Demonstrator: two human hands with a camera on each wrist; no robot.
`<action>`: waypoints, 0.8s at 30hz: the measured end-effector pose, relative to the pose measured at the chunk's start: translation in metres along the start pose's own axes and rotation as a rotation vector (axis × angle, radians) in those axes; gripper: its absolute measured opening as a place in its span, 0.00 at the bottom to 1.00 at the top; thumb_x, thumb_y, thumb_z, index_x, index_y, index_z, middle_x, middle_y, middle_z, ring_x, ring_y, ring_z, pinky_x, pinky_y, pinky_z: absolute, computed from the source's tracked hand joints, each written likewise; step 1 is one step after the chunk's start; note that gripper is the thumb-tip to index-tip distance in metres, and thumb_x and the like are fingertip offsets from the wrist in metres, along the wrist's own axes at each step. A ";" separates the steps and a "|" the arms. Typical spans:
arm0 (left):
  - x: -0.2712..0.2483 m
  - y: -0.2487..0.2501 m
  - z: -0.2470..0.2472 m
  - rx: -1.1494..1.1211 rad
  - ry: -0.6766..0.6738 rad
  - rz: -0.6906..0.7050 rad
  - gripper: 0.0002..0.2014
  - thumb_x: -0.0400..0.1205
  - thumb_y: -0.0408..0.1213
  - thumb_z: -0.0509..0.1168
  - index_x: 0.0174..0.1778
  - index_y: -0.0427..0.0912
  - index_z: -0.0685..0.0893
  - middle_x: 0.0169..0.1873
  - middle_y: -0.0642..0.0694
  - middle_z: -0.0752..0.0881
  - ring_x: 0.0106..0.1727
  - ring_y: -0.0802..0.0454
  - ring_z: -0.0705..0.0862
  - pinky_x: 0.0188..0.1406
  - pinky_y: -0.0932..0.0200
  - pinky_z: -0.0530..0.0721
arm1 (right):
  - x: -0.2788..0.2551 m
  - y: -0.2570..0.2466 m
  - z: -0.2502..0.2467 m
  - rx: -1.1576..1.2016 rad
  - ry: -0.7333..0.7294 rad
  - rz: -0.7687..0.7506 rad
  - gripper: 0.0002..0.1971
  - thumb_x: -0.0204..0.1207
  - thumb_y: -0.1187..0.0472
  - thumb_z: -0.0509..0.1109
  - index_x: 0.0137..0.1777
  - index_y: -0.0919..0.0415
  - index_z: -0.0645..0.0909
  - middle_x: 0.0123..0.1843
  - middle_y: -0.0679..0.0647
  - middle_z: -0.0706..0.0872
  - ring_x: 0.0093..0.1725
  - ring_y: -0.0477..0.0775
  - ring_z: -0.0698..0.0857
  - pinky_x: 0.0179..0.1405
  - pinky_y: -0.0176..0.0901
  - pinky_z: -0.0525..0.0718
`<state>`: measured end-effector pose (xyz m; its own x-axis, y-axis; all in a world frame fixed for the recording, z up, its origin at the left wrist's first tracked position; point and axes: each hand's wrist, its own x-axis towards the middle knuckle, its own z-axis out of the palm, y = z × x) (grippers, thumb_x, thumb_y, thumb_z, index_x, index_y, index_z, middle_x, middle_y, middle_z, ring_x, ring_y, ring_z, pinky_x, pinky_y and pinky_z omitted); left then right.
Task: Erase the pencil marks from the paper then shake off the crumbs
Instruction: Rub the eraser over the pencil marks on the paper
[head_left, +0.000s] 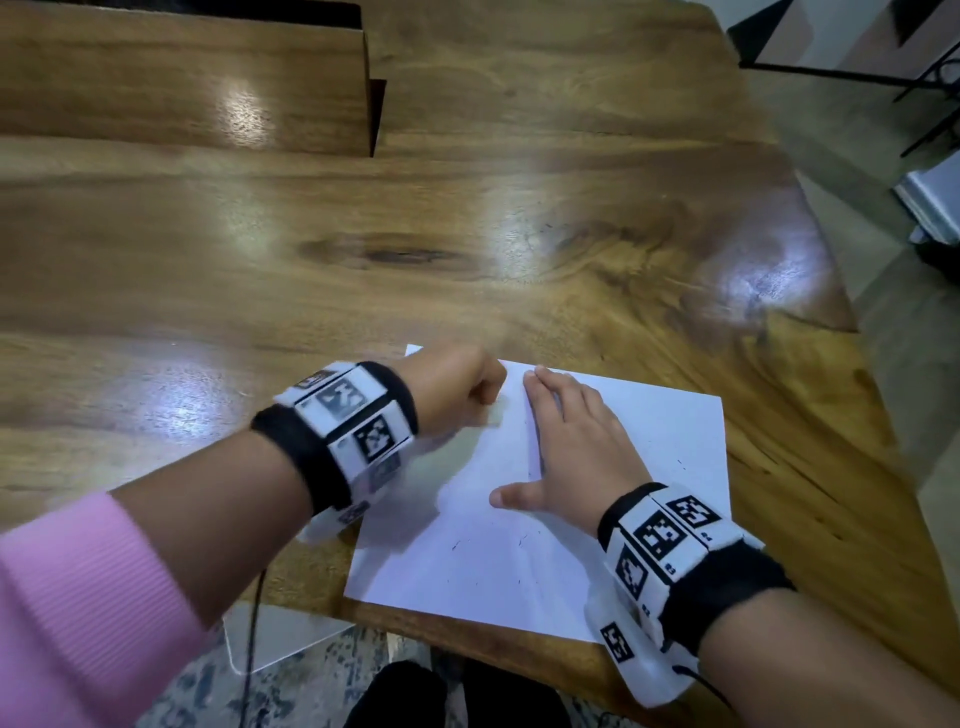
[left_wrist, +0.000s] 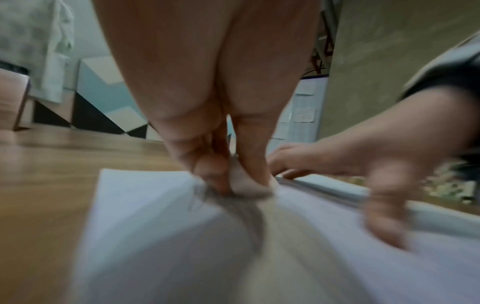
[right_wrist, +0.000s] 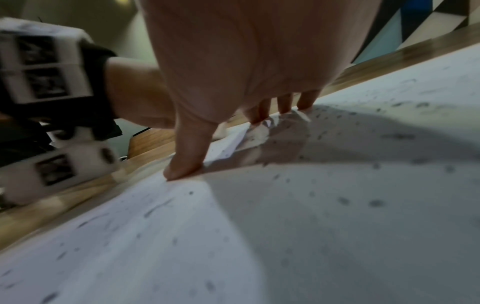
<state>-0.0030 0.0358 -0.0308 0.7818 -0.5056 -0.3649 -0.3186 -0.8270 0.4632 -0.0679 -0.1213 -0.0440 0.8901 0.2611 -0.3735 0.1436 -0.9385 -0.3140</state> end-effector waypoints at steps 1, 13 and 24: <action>-0.011 -0.004 0.003 0.000 -0.076 -0.002 0.10 0.71 0.33 0.71 0.27 0.47 0.77 0.33 0.47 0.80 0.36 0.49 0.76 0.32 0.62 0.70 | -0.001 0.000 0.000 0.004 0.001 -0.001 0.61 0.61 0.31 0.73 0.84 0.56 0.39 0.84 0.47 0.44 0.83 0.51 0.43 0.82 0.43 0.43; 0.013 0.003 -0.007 -0.034 0.146 -0.030 0.03 0.74 0.33 0.69 0.40 0.37 0.83 0.37 0.45 0.79 0.39 0.48 0.74 0.27 0.64 0.65 | 0.001 0.001 0.001 -0.005 0.008 -0.001 0.61 0.61 0.31 0.73 0.84 0.55 0.40 0.84 0.47 0.44 0.83 0.52 0.43 0.81 0.43 0.44; 0.018 -0.002 -0.013 -0.085 0.179 -0.036 0.03 0.72 0.32 0.70 0.38 0.38 0.83 0.35 0.47 0.80 0.39 0.48 0.77 0.35 0.62 0.69 | -0.001 0.000 0.004 -0.024 -0.022 0.006 0.63 0.61 0.29 0.71 0.83 0.53 0.34 0.85 0.46 0.37 0.83 0.51 0.36 0.79 0.43 0.37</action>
<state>0.0185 0.0313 -0.0280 0.8773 -0.4178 -0.2363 -0.2484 -0.8164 0.5213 -0.0700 -0.1209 -0.0470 0.8811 0.2602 -0.3949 0.1488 -0.9451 -0.2909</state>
